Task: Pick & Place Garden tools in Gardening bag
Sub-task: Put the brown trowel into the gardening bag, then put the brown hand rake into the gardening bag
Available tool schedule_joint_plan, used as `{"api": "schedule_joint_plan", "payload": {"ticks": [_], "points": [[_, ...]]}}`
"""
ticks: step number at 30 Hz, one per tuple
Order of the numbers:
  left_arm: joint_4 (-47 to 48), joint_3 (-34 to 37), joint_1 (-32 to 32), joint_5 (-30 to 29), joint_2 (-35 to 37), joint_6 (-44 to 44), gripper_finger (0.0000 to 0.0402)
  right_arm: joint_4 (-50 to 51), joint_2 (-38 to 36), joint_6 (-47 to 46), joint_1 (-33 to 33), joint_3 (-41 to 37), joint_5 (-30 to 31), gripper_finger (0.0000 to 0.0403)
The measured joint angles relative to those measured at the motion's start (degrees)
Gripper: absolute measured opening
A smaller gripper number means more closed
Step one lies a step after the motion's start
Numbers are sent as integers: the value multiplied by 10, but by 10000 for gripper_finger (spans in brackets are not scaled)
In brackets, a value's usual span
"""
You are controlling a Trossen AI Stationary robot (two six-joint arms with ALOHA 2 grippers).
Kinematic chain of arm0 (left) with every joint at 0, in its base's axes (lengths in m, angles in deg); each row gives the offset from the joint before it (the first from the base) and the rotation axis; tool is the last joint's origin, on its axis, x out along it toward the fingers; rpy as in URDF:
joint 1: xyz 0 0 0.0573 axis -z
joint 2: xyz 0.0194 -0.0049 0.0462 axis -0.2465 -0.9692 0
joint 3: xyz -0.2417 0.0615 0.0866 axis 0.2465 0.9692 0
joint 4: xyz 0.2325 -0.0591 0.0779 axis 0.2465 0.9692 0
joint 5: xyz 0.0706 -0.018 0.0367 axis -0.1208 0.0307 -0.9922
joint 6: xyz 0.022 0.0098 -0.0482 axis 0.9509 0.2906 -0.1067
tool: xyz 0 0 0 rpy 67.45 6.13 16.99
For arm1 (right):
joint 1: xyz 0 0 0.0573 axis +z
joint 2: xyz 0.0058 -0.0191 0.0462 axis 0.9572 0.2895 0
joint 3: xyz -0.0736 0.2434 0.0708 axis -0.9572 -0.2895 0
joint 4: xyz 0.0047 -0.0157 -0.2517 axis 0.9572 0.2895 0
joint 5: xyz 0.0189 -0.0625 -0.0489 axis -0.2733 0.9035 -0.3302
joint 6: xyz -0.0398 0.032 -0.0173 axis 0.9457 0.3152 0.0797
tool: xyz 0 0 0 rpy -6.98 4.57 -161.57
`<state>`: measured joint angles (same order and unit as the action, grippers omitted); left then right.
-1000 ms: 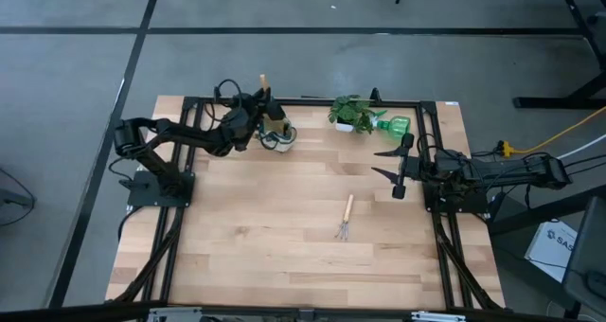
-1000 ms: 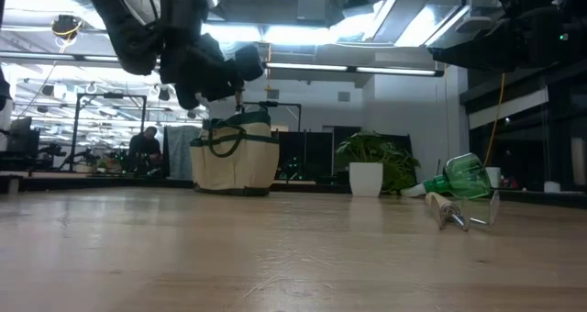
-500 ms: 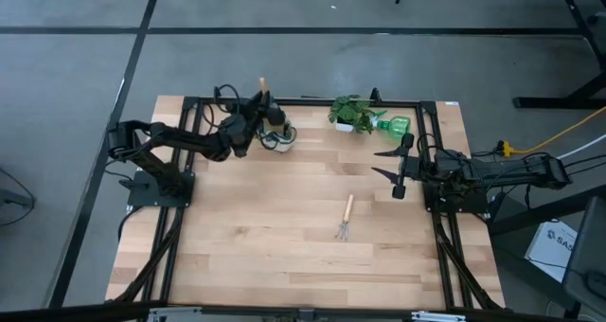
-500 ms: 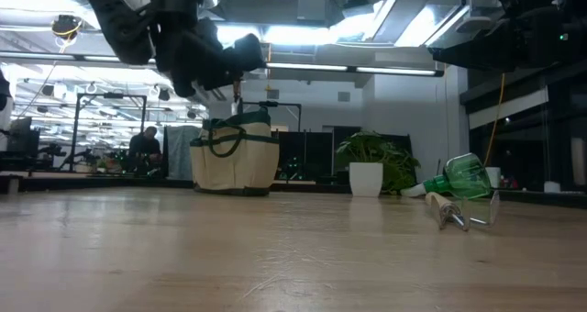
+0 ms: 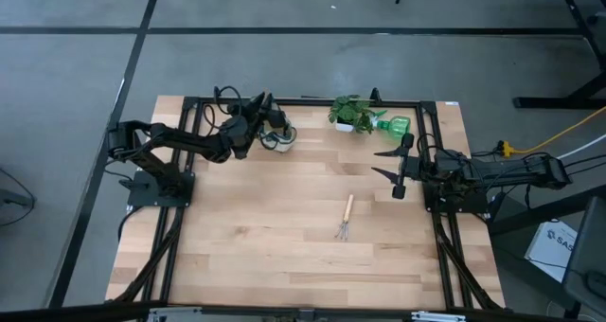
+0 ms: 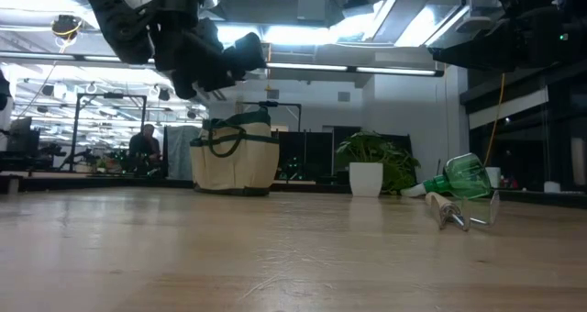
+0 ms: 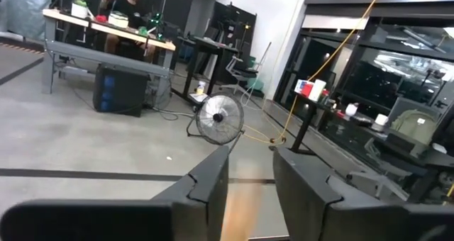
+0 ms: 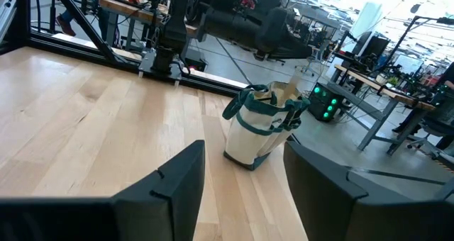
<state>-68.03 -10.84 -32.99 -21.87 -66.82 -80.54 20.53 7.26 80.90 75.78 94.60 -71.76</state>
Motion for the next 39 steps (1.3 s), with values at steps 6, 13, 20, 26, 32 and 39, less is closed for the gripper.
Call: {"api": "schedule_joint_plan", "payload": {"ticks": [6,13,20,26,32,39], "points": [[0,0,0,1,0,-5,154,0,0,0,0,0,0,195],[-7,0,13,19,0,-5,190,0,0,0,0,0,0,195],[-30,0,25,94,0,3,198,0,0,0,0,0,0,195],[-57,0,47,205,0,37,194,0,0,0,0,0,0,195],[-52,-2,87,310,0,41,193,0,0,0,0,0,0,195],[-51,-2,169,348,0,95,188,0,0,0,0,0,0,195]]}}
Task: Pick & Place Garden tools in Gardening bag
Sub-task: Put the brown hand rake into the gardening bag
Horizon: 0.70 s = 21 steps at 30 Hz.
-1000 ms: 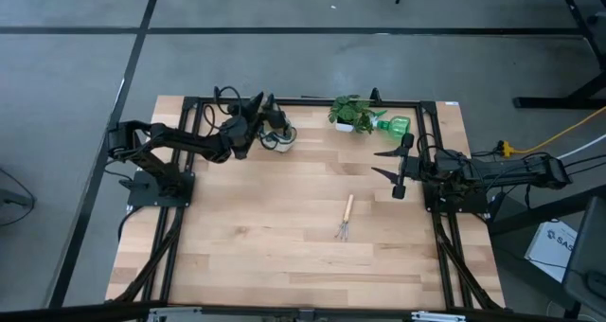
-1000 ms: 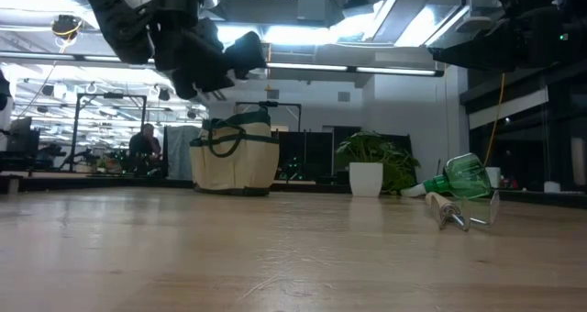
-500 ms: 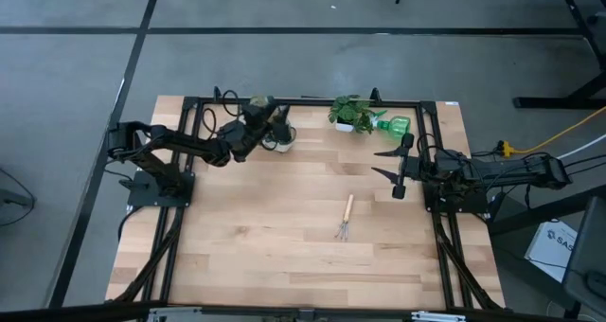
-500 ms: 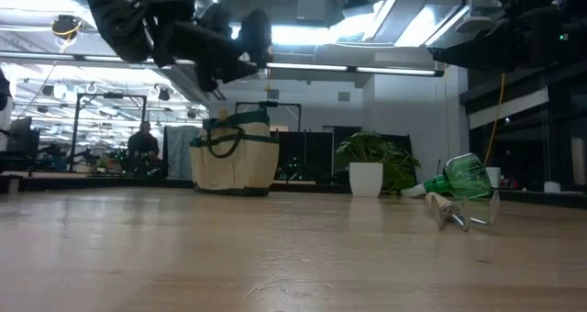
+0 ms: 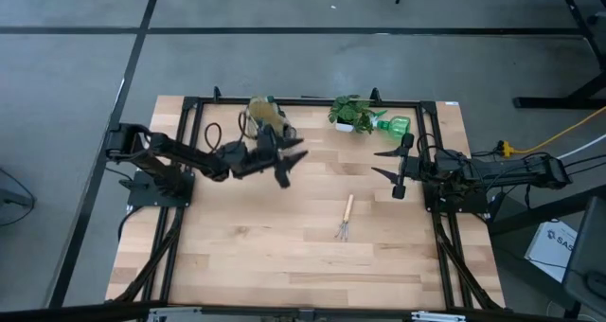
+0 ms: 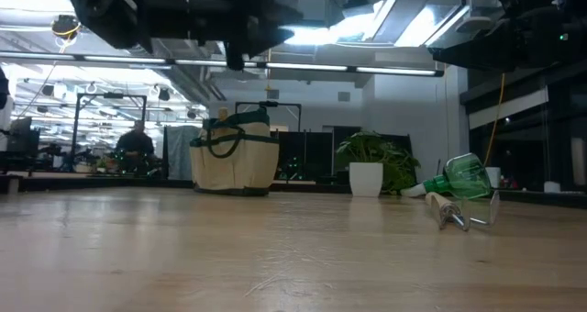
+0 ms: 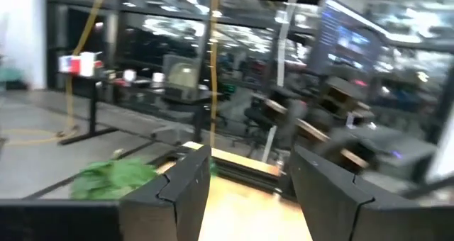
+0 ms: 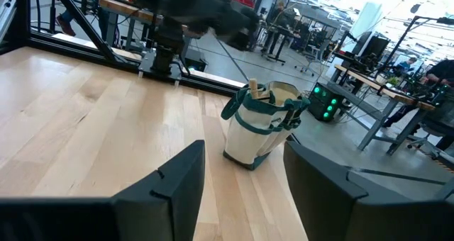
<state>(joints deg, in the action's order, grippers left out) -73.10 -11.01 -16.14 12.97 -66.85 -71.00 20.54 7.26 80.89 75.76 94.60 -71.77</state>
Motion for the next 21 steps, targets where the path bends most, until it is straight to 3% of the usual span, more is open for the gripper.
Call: {"api": "schedule_joint_plan", "payload": {"ticks": [8,15,21], "points": [[22,0,84,-35,0,71,186,0,0,0,0,0,0,195],[79,-1,127,-39,0,81,186,0,0,0,0,0,0,195],[217,-55,152,-24,-9,92,186,0,0,0,0,0,0,195]]}}
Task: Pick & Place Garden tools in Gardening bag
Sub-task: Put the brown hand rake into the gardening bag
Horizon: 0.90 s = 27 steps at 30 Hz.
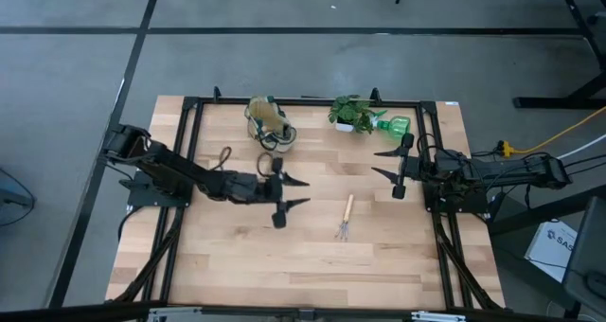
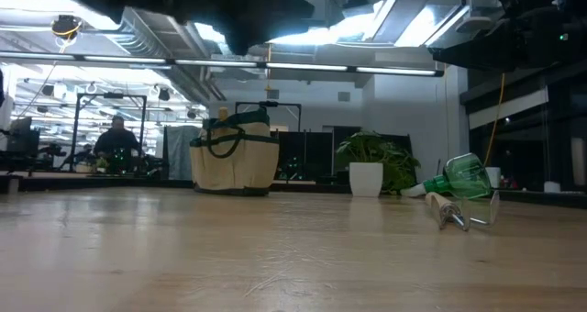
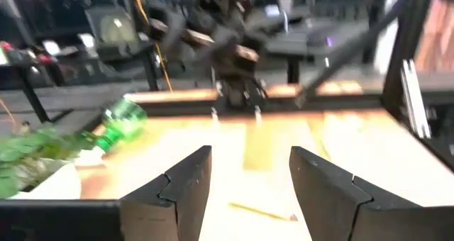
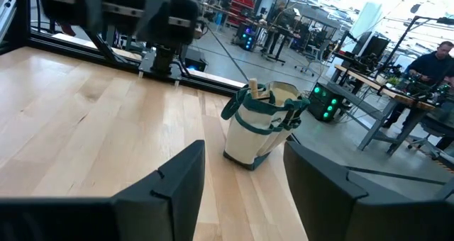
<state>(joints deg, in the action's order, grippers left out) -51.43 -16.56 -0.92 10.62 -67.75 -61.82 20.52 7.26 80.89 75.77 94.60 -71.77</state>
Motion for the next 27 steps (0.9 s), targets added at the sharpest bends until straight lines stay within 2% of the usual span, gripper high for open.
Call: {"api": "schedule_joint_plan", "payload": {"ticks": [3,8,20,23,27], "points": [[72,-49,10,0,-23,11,186,0,0,0,0,0,0,195],[117,-114,22,11,-77,38,186,0,0,0,0,0,0,195],[120,-200,27,30,-226,66,187,0,0,0,0,0,0,195],[117,-214,26,61,-256,65,187,0,0,0,0,0,0,195],[108,-238,23,129,-288,63,187,3,0,0,0,0,0,195]]}}
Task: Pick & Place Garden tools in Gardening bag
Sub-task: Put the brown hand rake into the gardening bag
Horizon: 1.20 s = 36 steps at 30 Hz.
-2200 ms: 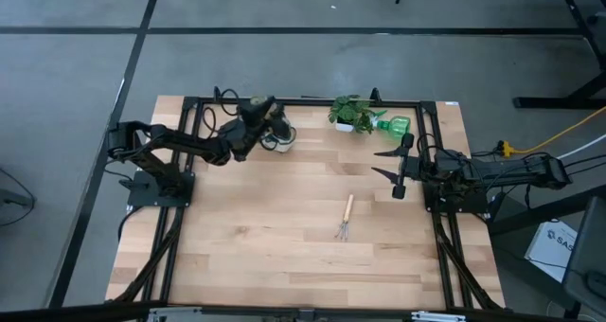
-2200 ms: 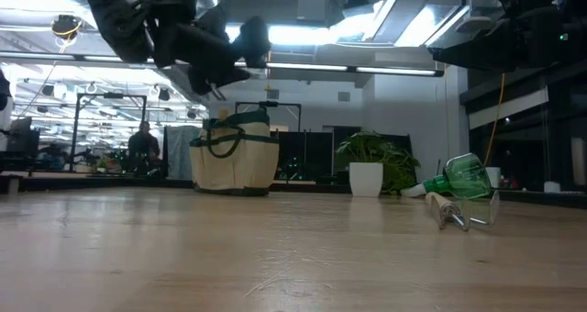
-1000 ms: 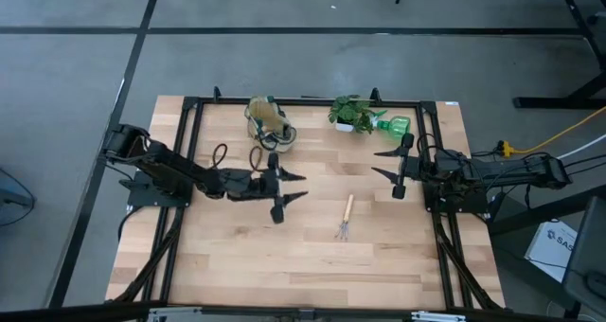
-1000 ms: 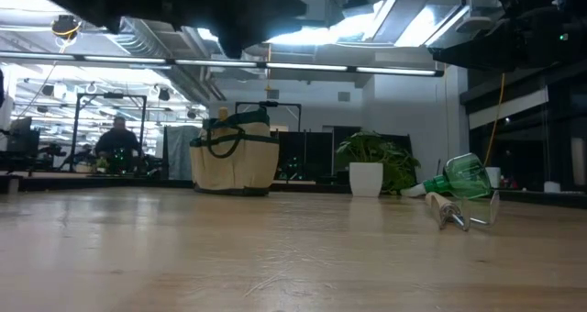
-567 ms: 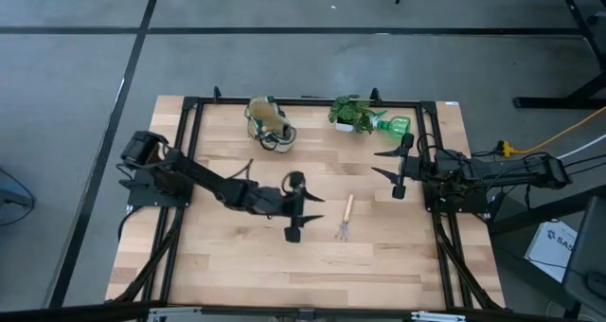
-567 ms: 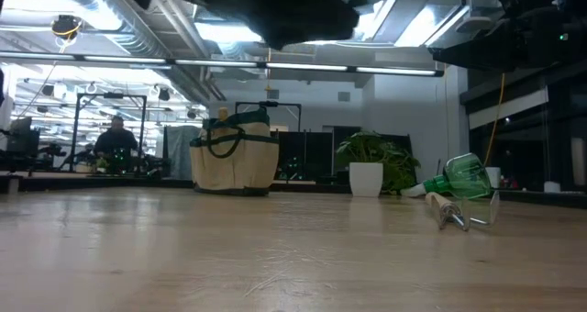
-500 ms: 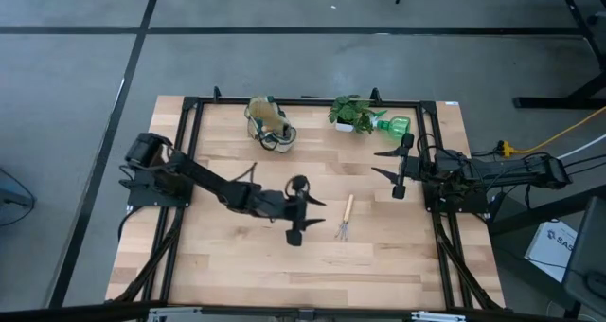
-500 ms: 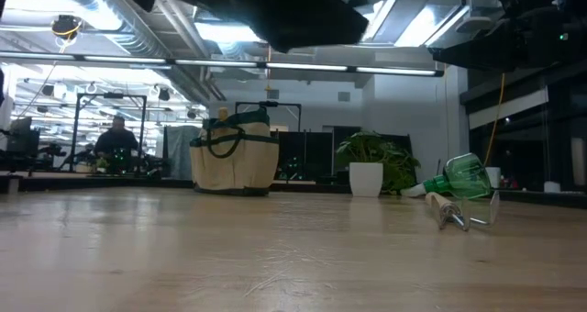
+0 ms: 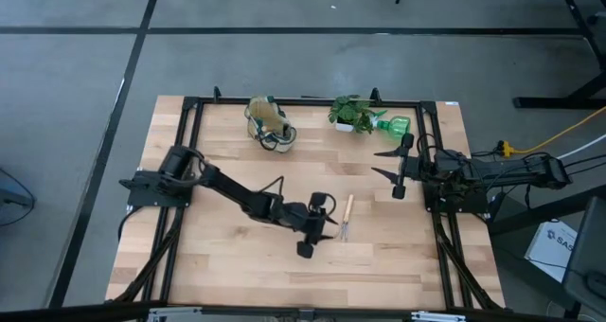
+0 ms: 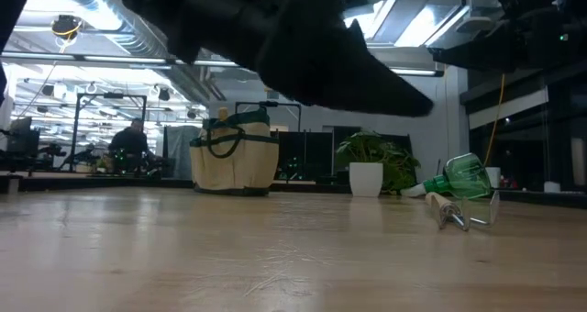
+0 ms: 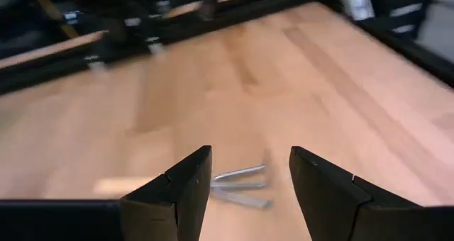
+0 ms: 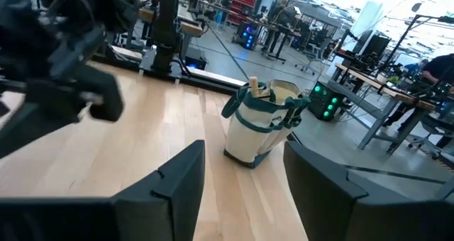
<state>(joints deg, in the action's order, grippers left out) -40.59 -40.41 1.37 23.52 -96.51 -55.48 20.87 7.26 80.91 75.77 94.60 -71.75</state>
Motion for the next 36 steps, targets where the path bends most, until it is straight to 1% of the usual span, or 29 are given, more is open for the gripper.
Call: {"api": "schedule_joint_plan", "payload": {"ticks": [2,4,8,13,18,24,28,31,34,36], "points": [[0,-5,0,29,-15,-1,187,2,0,0,0,0,0,195],[-1,-7,0,41,-31,-1,187,8,0,0,0,0,0,195],[-18,-7,-2,42,-58,0,187,10,0,0,0,0,0,195],[-42,-7,-17,42,-74,0,187,10,0,0,0,0,0,195],[-40,-7,-28,42,-80,1,187,10,0,0,0,0,0,195],[-37,-6,-23,51,-97,0,187,10,0,0,0,0,0,195],[-73,-8,-19,58,-120,20,187,10,0,0,0,0,0,195],[-126,-10,-19,63,-143,31,187,13,0,0,0,0,0,195],[-190,-10,-21,85,-165,29,187,20,0,0,0,0,0,195],[-207,-11,-25,94,-176,22,187,21,0,0,0,0,0,195]]}}
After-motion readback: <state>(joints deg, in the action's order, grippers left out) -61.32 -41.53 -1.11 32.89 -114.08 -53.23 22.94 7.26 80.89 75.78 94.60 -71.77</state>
